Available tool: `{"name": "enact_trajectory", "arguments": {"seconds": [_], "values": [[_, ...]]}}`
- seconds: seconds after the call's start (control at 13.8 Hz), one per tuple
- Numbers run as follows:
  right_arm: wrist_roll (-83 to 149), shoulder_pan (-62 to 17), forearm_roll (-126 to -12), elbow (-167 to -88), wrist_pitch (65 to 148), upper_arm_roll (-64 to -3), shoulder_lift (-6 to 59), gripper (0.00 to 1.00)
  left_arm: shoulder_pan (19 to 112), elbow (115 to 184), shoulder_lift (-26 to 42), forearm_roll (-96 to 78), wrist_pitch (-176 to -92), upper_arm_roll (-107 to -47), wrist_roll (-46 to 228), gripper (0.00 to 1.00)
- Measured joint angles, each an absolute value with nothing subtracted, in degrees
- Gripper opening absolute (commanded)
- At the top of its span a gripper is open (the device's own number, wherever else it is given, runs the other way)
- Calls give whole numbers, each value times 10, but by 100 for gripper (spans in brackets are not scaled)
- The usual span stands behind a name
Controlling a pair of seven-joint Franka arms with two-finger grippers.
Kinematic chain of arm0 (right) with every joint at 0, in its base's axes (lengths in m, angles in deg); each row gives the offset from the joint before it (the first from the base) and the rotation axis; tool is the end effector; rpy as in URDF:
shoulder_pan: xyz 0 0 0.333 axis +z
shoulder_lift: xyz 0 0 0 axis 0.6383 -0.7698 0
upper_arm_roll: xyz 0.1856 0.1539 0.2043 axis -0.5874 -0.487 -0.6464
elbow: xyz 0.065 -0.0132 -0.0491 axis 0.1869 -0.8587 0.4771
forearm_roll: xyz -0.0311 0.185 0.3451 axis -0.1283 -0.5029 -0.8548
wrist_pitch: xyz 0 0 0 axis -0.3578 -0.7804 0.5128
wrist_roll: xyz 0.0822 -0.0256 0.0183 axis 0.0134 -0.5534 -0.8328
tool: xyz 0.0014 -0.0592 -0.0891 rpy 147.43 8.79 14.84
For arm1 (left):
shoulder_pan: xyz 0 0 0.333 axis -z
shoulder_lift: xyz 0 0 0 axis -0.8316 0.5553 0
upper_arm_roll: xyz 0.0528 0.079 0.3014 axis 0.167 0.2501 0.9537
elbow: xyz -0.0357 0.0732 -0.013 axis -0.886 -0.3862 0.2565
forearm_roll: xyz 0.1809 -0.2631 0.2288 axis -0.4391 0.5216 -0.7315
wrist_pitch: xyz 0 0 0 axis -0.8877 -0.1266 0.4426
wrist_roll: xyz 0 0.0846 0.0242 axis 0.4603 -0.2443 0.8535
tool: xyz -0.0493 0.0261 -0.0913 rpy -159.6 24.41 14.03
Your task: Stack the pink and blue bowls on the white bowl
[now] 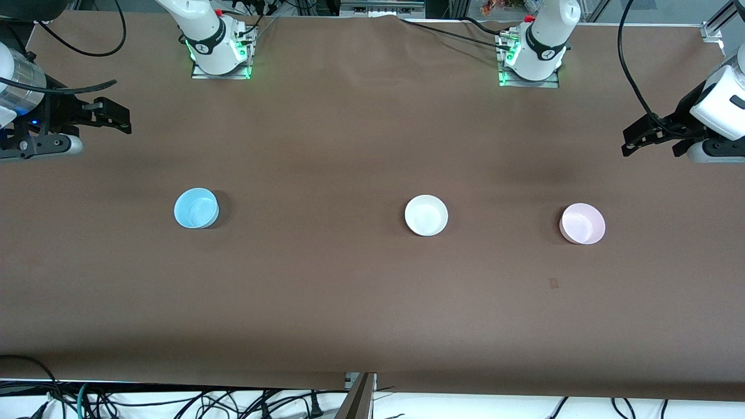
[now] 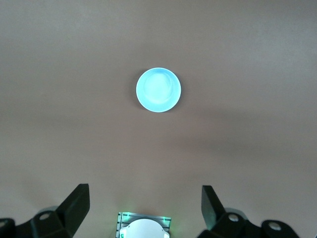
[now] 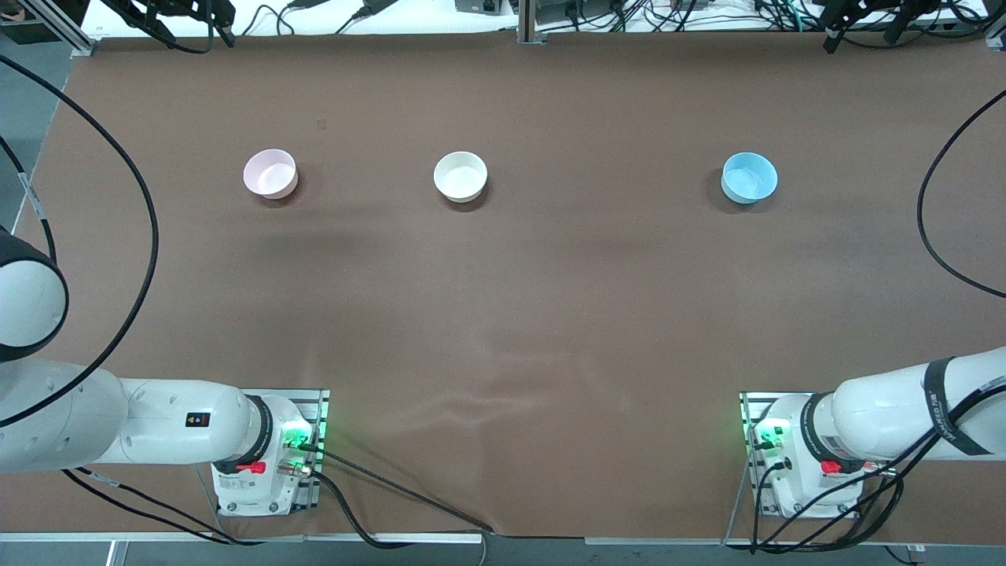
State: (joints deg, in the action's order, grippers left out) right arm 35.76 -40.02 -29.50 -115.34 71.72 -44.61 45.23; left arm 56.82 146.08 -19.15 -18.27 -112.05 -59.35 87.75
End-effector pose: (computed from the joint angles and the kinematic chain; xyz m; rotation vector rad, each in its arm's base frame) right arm 0.5576 0.0466 0.5993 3.0821 0.2091 -0.2730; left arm 0.5508 -0.0137 0.5984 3.1393 0.0554 0.0086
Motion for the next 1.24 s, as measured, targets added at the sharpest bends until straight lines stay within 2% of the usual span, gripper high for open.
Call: {"name": "enact_trajectory", "arguments": {"seconds": [0.65,0.87,1.24], "values": [[358,-401,-295,-1153,717,-446,452,100,568,1461,-176,-183,-1118,-594,878,100],[358,-401,-295,-1153,717,-446,452,100,565,1459,-150,-183,-1121,-593,875,100],[358,-401,-295,-1153,717,-446,452,100,536,1396,-75,-188,-1125,-592,708,100]]}}
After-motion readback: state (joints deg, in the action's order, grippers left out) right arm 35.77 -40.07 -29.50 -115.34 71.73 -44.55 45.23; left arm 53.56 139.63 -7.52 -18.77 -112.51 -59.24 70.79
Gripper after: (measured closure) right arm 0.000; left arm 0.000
